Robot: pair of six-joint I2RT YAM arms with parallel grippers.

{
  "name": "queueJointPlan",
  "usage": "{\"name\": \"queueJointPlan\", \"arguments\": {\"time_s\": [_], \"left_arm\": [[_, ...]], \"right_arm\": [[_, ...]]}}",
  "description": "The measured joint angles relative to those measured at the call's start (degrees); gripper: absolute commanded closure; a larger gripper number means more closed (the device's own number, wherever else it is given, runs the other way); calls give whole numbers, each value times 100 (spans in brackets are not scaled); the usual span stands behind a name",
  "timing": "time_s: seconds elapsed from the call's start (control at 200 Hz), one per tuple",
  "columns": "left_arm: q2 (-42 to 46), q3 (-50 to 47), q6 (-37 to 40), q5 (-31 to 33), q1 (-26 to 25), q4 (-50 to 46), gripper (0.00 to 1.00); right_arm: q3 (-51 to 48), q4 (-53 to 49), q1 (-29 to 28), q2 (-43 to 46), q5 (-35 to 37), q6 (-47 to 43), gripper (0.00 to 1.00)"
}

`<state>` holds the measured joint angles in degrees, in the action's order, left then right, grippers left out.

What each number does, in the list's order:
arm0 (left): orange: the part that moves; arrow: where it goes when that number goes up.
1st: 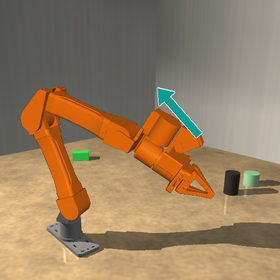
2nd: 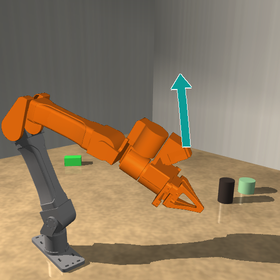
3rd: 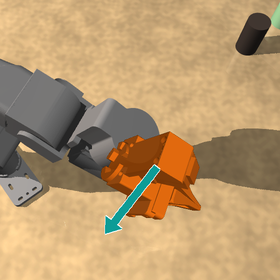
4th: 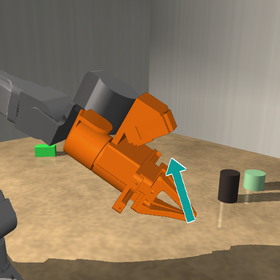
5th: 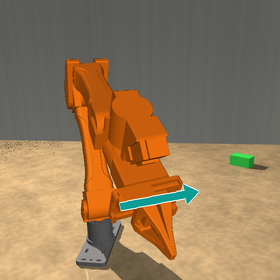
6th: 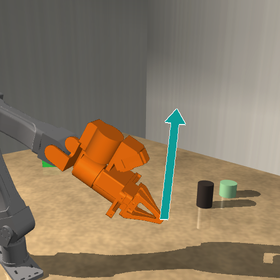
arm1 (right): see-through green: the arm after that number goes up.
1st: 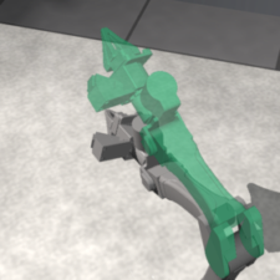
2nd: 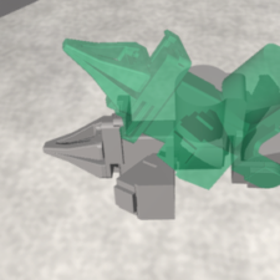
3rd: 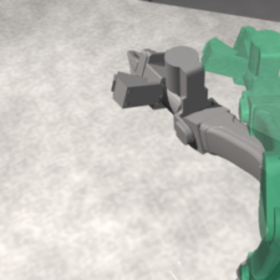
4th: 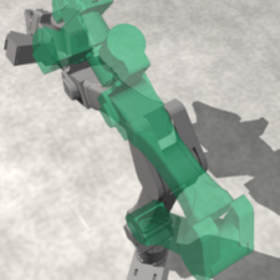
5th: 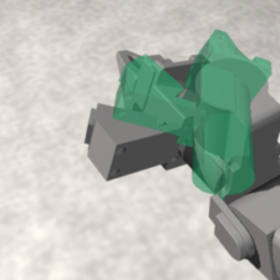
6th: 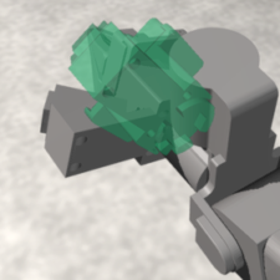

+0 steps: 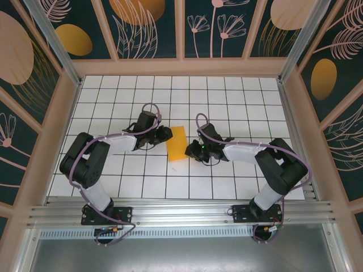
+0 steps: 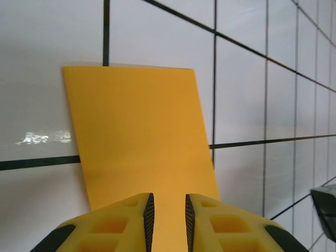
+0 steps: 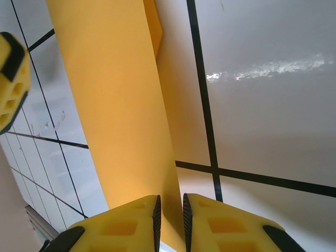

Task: Fold a paper plane with a square sheet of paper (pick it up from the middle)
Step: Third fold the triangle at the center of the table.

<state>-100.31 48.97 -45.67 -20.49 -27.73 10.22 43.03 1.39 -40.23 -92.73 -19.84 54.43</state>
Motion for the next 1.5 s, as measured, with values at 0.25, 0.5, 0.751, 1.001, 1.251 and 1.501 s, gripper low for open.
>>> {"name": "queueJointPlan", "arguments": {"time_s": [0.25, 0.5, 0.751, 1.001, 1.251, 1.501], "left_arm": [[-330, 24, 131, 15, 9, -61, 78], [-409, 35, 219, 17, 9, -63, 78], [-455, 46, 271, 15, 9, -63, 78], [-428, 74, 304, 15, 15, -144, 77], [-116, 74, 295, 164, 199, -153, 78], [-269, 208, 297, 205, 267, -146, 79]], "right_arm": [[111, -184, 0, 35, 44, 52, 90], [348, -162, -7, 55, -28, 105, 91], [1025, -59, -63, -313, -146, 79, 91], [1506, -33, -157, -946, -151, -31, 91], [1547, -35, -181, -1169, -144, -48, 91], [1576, -24, -188, -1266, -125, -46, 91]]}}
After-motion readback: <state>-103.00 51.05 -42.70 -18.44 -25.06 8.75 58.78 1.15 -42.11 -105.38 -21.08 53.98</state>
